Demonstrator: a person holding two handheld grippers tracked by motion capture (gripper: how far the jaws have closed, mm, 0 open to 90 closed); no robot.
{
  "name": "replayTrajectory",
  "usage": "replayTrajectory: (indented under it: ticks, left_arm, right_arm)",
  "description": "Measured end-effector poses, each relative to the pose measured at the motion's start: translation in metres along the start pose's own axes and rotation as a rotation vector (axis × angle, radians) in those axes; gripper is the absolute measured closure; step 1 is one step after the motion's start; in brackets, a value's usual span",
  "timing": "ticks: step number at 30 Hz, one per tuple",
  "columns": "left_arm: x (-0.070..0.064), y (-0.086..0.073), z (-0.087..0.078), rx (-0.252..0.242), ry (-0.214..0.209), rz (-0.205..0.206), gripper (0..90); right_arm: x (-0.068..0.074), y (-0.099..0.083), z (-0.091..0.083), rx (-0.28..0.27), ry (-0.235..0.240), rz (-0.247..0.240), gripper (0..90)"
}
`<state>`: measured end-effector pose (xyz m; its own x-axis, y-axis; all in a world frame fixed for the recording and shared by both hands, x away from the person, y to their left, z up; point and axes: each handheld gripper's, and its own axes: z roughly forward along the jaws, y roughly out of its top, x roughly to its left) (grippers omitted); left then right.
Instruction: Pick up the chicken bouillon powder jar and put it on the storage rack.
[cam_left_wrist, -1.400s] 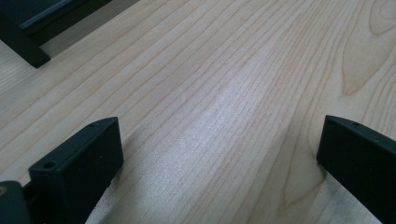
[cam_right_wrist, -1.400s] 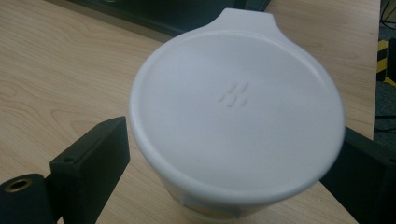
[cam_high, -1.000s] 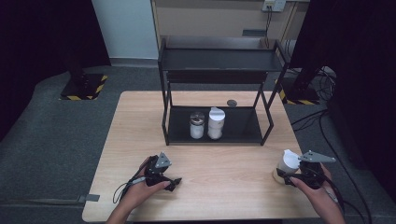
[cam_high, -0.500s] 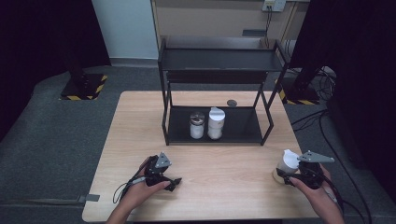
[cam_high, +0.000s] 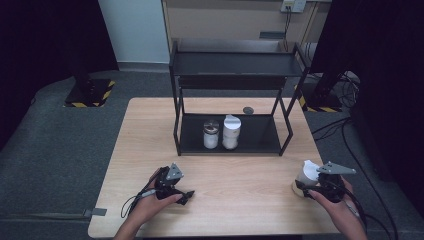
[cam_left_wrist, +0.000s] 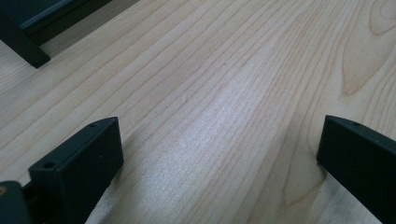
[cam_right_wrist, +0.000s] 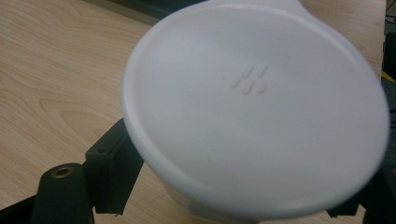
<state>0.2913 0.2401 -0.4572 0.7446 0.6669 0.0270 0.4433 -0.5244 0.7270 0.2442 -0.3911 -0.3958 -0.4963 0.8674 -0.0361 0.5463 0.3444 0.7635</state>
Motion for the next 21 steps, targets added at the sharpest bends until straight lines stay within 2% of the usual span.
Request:
replayTrajectory:
  ticks: [10, 21]
  left_arm:
    - [0.0, 0.0, 0.0, 0.0, 0.0, 0.0, 0.0]
    - [0.0, 0.0, 0.0, 0.0, 0.0, 0.0, 0.0]
  right_arm:
    - [0.0018, 0.0003, 0.0011, 0.009, -0.015, -0.005, 30.1]
    - [-0.0018, -0.0008, 0.0006, 0.004, -0.001, 0.013, 30.9]
